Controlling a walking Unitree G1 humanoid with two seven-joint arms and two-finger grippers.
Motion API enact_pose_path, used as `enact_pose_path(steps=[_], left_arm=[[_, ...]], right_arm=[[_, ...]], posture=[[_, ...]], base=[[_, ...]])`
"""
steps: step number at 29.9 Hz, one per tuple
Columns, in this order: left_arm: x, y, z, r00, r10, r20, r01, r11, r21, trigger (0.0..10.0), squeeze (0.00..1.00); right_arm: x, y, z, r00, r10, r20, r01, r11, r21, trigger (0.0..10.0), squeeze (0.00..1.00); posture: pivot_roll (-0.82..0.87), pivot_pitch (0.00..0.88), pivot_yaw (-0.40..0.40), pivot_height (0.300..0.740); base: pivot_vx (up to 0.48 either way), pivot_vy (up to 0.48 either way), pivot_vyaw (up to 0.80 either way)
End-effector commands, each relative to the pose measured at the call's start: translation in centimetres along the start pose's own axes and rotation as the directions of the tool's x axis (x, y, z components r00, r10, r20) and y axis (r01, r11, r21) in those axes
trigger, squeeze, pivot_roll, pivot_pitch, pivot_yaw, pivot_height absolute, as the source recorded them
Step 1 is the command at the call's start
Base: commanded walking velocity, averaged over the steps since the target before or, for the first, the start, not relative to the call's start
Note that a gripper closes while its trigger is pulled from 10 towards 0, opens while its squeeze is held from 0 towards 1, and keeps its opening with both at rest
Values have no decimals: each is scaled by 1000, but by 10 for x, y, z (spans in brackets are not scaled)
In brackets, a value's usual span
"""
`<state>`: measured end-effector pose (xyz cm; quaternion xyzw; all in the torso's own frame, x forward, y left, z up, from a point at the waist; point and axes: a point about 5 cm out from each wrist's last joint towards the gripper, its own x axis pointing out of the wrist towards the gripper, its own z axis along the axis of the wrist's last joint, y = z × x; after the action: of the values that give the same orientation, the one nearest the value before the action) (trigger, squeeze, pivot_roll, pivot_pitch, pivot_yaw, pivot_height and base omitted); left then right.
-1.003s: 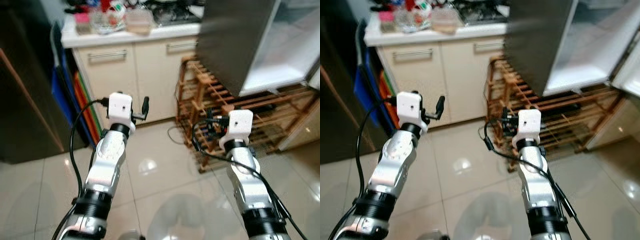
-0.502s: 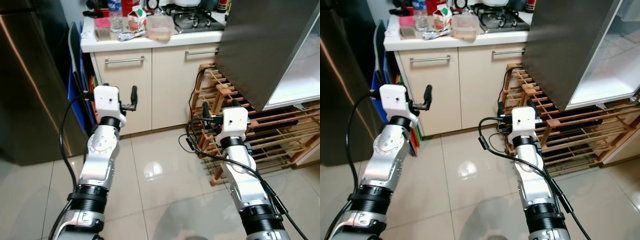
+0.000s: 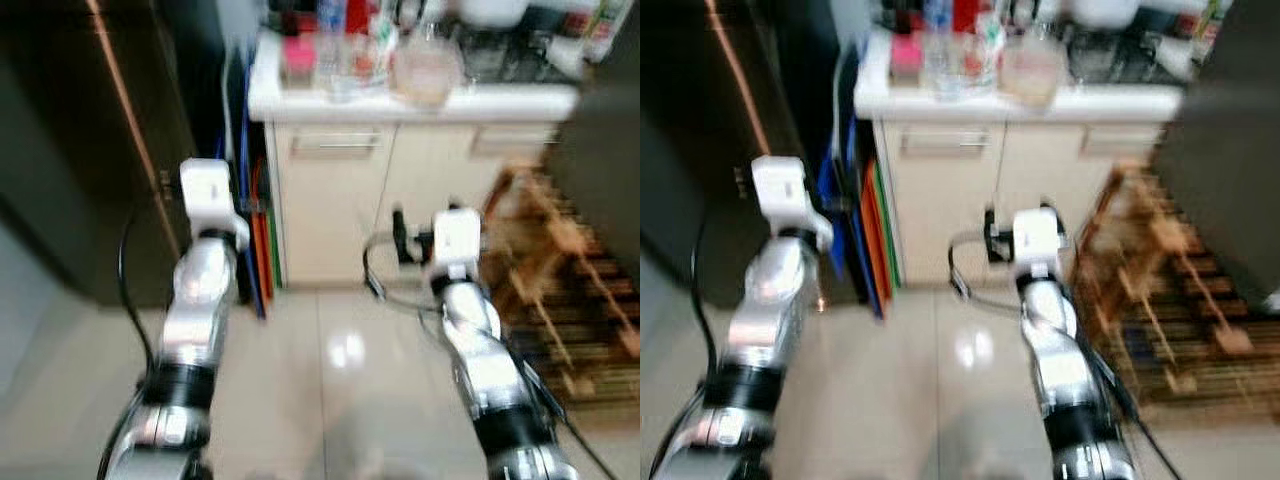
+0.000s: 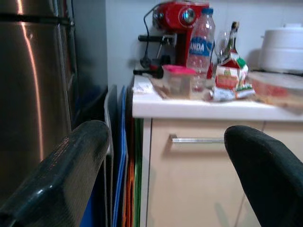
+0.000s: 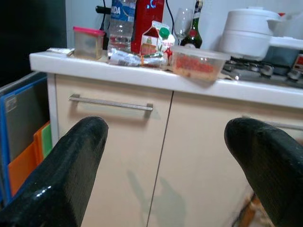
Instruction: Restocking fridge
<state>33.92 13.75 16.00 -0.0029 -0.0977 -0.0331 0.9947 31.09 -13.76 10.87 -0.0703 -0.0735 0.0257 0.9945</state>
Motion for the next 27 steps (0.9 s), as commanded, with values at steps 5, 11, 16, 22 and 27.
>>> enact_pose_path(steps=[5,11,16,22,27], left_arm=[[2,-12,-1,998,-61,-7,62,998,27,10000,0],[2,-17,-1,995,-98,-9,98,995,29,10000,0],[2,-20,0,992,-127,-1,127,992,21,10000,0],[-2,-25,4,983,-185,25,185,983,-3,10000,0],[-4,-26,6,975,-219,40,219,976,9,10000,0]], right_arm=[[-1,-1,0,1000,-9,9,9,1000,19,10000,0],[-1,-2,1,1000,-23,10,23,1000,9,10000,0],[0,-7,5,997,-64,33,64,998,-16,10000,0],[-11,-40,11,951,-306,44,306,952,-8,10000,0],[-19,-34,-2,966,-258,-9,258,966,-13,10000,0]], posture=[[-74,0,2,740],[-74,0,2,740],[-75,0,3,740],[-74,0,0,740],[-79,0,5,740]], base=[[440,0,90],[405,-217,0],[366,-305,0],[211,-171,0],[0,0,0]])
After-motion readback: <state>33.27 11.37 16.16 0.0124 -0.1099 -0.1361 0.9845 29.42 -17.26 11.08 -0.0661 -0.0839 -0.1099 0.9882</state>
